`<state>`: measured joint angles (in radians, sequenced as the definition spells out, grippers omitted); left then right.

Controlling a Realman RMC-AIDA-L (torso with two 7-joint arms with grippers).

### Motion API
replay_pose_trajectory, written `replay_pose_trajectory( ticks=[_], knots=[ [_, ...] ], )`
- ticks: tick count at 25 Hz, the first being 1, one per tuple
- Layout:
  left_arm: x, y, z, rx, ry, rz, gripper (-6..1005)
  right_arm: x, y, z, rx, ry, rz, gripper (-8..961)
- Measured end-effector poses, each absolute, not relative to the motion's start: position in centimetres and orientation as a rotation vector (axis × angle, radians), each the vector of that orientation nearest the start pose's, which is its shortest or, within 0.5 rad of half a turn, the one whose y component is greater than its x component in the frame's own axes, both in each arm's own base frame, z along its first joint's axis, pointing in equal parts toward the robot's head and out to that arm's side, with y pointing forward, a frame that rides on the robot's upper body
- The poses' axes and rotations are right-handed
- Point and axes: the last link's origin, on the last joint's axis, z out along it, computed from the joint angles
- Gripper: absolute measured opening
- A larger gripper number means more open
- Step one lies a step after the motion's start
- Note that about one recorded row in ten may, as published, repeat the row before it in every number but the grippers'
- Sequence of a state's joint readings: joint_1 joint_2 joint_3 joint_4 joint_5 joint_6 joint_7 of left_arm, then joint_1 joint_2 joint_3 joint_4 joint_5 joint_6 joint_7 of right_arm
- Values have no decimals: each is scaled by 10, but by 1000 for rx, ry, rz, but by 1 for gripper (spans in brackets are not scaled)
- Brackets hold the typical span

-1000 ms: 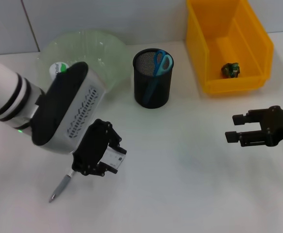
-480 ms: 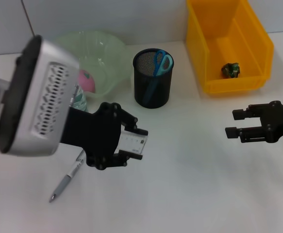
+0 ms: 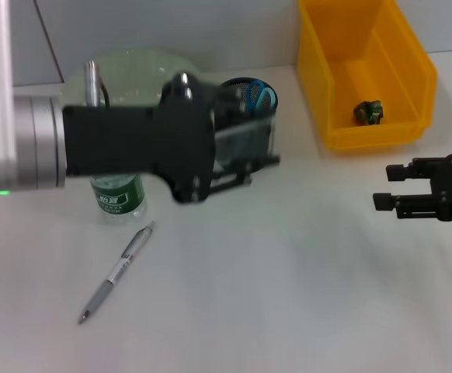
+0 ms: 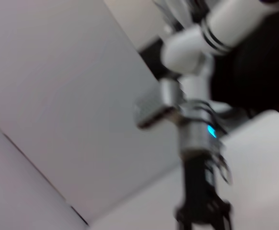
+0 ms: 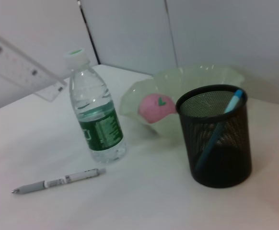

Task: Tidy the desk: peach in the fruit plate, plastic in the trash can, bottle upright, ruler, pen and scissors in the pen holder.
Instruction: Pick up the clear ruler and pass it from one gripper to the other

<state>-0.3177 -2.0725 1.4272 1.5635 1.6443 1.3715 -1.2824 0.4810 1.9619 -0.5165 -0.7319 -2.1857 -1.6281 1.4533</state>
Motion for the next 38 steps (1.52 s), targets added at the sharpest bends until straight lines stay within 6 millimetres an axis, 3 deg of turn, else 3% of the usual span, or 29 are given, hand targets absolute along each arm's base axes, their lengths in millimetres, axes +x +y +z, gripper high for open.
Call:
replay_pose_trajectory(
  ticks=[7,12,22,38],
  knots=[
    [-85,307,25,-2580,632,-791,387,320,322,72,-2605,741,457,693],
    [-83,325,29,-2488,513,-1019,388,320,320,67,-2589,715,447,693],
    [-76,356,25,-2366,414,-1247,389,321,316,68,-2532,683,490,693],
    [-78,385,19,-2242,211,-1413,392,320,314,66,-2440,584,581,693]
  ],
)
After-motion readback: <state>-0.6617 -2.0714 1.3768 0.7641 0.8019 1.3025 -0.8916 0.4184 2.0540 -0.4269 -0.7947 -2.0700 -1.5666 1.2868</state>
